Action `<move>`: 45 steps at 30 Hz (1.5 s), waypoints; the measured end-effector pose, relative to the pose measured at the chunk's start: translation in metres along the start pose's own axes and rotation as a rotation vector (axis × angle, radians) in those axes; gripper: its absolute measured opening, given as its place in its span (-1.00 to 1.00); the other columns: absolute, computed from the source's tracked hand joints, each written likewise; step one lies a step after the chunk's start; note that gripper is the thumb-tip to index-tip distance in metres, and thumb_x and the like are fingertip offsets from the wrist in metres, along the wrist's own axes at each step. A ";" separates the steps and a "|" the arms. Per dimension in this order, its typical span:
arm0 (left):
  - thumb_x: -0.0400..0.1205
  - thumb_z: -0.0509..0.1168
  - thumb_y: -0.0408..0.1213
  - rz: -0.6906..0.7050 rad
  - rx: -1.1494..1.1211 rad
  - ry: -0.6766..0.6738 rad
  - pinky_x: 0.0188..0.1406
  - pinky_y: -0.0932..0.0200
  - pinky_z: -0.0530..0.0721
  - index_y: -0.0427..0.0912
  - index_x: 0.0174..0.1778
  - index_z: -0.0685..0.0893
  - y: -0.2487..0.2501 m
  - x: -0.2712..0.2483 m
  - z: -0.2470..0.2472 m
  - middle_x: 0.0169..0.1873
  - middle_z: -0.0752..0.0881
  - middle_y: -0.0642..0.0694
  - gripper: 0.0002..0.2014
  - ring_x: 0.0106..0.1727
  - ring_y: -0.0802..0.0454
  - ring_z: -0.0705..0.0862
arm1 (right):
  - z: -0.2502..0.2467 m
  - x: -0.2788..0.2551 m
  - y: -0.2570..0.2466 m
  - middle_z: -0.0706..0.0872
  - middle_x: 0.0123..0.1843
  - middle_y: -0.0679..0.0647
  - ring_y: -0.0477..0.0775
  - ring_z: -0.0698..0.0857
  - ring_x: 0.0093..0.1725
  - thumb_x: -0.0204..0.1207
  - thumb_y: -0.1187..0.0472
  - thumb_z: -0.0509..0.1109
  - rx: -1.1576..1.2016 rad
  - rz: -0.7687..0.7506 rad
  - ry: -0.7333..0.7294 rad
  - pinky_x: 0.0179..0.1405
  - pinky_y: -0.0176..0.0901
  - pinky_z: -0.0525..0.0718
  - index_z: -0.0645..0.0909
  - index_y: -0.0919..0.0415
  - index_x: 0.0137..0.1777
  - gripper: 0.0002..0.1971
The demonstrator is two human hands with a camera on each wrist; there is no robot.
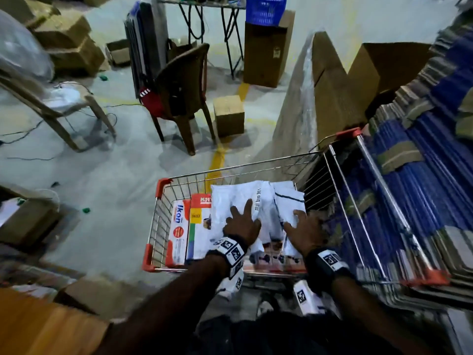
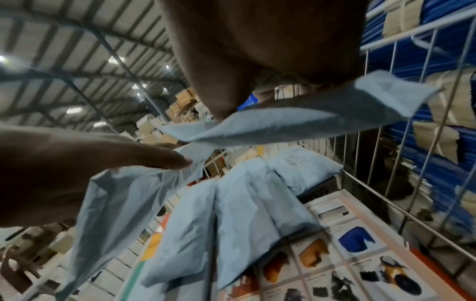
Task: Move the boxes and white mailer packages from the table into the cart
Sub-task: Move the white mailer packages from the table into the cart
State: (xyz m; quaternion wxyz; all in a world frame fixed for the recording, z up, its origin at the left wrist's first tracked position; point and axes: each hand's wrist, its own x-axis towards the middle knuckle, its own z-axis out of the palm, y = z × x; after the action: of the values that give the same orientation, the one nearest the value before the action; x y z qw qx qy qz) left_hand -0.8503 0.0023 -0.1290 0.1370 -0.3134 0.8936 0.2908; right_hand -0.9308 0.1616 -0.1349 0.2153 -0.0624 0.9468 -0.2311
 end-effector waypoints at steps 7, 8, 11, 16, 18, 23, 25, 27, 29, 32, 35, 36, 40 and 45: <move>0.73 0.07 0.08 -0.140 0.110 0.119 0.26 -0.21 0.52 0.29 0.69 -0.15 0.025 0.059 0.042 0.70 -0.11 -0.31 -0.33 0.46 -0.37 0.41 | 0.020 0.080 0.007 0.26 0.59 0.43 0.45 0.24 0.57 0.57 -0.15 0.29 -0.115 0.015 -0.031 0.57 0.23 0.23 0.17 -0.03 0.67 -0.30; 0.73 0.06 0.08 -0.146 0.122 0.136 0.22 -0.19 0.55 0.30 0.68 -0.17 0.026 0.066 0.048 0.70 -0.12 -0.30 -0.33 0.44 -0.37 0.43 | 0.022 0.088 0.008 0.18 0.62 0.45 0.45 0.19 0.60 0.59 -0.12 0.29 -0.120 0.010 -0.038 0.58 0.21 0.19 0.15 -0.01 0.68 -0.30; 0.74 0.02 0.09 -0.154 0.153 0.155 0.20 -0.22 0.54 0.29 0.63 -0.30 0.029 0.086 0.064 0.70 -0.20 -0.30 -0.32 0.43 -0.37 0.44 | 0.030 0.110 0.012 0.04 0.65 0.47 0.48 0.17 0.60 0.60 -0.11 0.28 -0.150 -0.010 -0.042 0.55 0.18 0.20 0.10 -0.02 0.69 -0.29; 0.66 0.06 0.28 -0.168 0.242 0.051 0.27 -0.34 0.49 0.28 0.68 -0.19 0.027 0.105 0.079 0.69 -0.27 -0.30 -0.25 0.48 -0.43 0.35 | 0.053 0.136 0.021 -0.31 0.70 0.37 0.42 -0.08 0.69 0.60 -0.21 0.26 -0.216 -0.122 -0.191 0.60 0.19 0.10 -0.10 -0.10 0.72 -0.19; 0.57 0.21 0.31 -0.166 0.282 0.003 0.30 -0.35 0.46 0.27 0.69 -0.19 0.026 0.108 0.081 0.67 -0.30 -0.33 -0.11 0.49 -0.48 0.32 | 0.058 0.143 0.025 -0.40 0.70 0.27 0.40 -0.19 0.70 0.59 -0.25 0.26 -0.296 -0.197 -0.238 0.62 0.23 0.05 -0.15 -0.19 0.70 -0.18; 0.44 0.52 0.11 -0.150 0.296 -0.180 0.39 -0.24 0.48 0.23 0.68 -0.28 0.028 0.125 0.074 0.61 -0.45 -0.38 0.17 0.42 -0.49 0.49 | 0.062 0.163 0.031 -0.40 0.72 0.15 0.35 -0.18 0.71 0.58 -0.23 0.28 -0.378 -0.279 -0.385 0.62 0.24 0.16 -0.20 -0.25 0.69 -0.15; 0.40 0.58 0.05 -0.140 0.271 -0.211 0.29 -0.21 0.57 0.24 0.67 -0.32 0.027 0.131 0.074 0.59 -0.49 -0.40 0.24 0.32 -0.46 0.60 | 0.062 0.169 0.032 -0.39 0.72 0.15 0.37 -0.17 0.71 0.58 -0.20 0.30 -0.377 -0.281 -0.455 0.60 0.28 0.20 -0.19 -0.23 0.70 -0.15; 0.39 0.59 0.03 -0.124 0.268 -0.207 0.27 -0.21 0.60 0.24 0.66 -0.34 0.026 0.133 0.074 0.57 -0.51 -0.42 0.26 0.30 -0.47 0.61 | 0.061 0.172 0.032 -0.40 0.72 0.15 0.37 -0.18 0.71 0.59 -0.20 0.30 -0.376 -0.281 -0.491 0.59 0.30 0.21 -0.18 -0.22 0.71 -0.16; 0.40 0.59 0.02 -0.106 0.240 -0.196 0.27 -0.18 0.62 0.25 0.67 -0.32 0.026 0.130 0.074 0.58 -0.50 -0.41 0.24 0.31 -0.44 0.61 | 0.055 0.169 0.029 -0.39 0.72 0.16 0.36 -0.18 0.71 0.59 -0.21 0.31 -0.361 -0.269 -0.489 0.59 0.30 0.22 -0.13 -0.19 0.71 -0.17; 0.45 0.55 -0.01 -0.087 0.161 -0.175 0.25 -0.15 0.65 0.28 0.67 -0.27 0.026 0.122 0.067 0.62 -0.45 -0.37 0.16 0.31 -0.38 0.63 | 0.045 0.157 0.017 -0.36 0.72 0.20 0.37 -0.15 0.70 0.59 -0.19 0.31 -0.324 -0.263 -0.454 0.58 0.30 0.23 -0.05 -0.15 0.71 -0.20; 0.52 0.48 0.00 -0.073 0.059 -0.112 0.35 -0.13 0.57 0.19 0.70 -0.13 0.027 0.108 0.053 0.67 -0.23 -0.38 0.02 0.47 -0.34 0.50 | 0.033 0.140 -0.002 -0.30 0.73 0.23 0.36 -0.12 0.70 0.57 -0.16 0.34 -0.274 -0.291 -0.414 0.57 0.32 0.22 0.01 -0.14 0.70 -0.22; 0.53 0.47 -0.01 -0.079 0.023 -0.101 0.36 -0.12 0.56 0.17 0.71 -0.08 0.027 0.102 0.047 0.67 -0.16 -0.36 -0.01 0.49 -0.32 0.48 | 0.030 0.133 -0.007 -0.28 0.73 0.23 0.35 -0.12 0.71 0.56 -0.15 0.36 -0.249 -0.305 -0.404 0.57 0.31 0.21 0.03 -0.15 0.69 -0.21; 0.55 0.45 0.01 -0.076 -0.064 -0.042 0.32 -0.05 0.55 0.11 0.70 0.08 0.016 0.063 0.025 0.61 0.16 -0.29 -0.12 0.41 -0.29 0.55 | 0.019 0.103 -0.023 -0.23 0.74 0.22 0.31 -0.07 0.71 0.56 -0.11 0.38 -0.188 -0.359 -0.376 0.58 0.27 0.25 0.11 -0.13 0.68 -0.25; 0.53 0.47 0.00 -0.062 -0.159 0.101 0.34 0.04 0.47 0.01 0.65 0.28 -0.030 -0.016 -0.006 0.47 0.43 -0.25 -0.21 0.46 -0.19 0.48 | 0.010 0.043 -0.047 -0.15 0.74 0.22 0.23 0.00 0.72 0.60 -0.10 0.34 -0.177 -0.499 -0.375 0.56 0.13 0.30 0.14 -0.13 0.68 -0.31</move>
State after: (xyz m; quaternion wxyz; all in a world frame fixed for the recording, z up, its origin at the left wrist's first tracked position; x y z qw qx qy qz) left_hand -0.8187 -0.0127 -0.1304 0.0752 -0.3652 0.8632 0.3402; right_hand -0.9645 0.1065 -0.1373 0.3163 -0.3527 0.8625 -0.1778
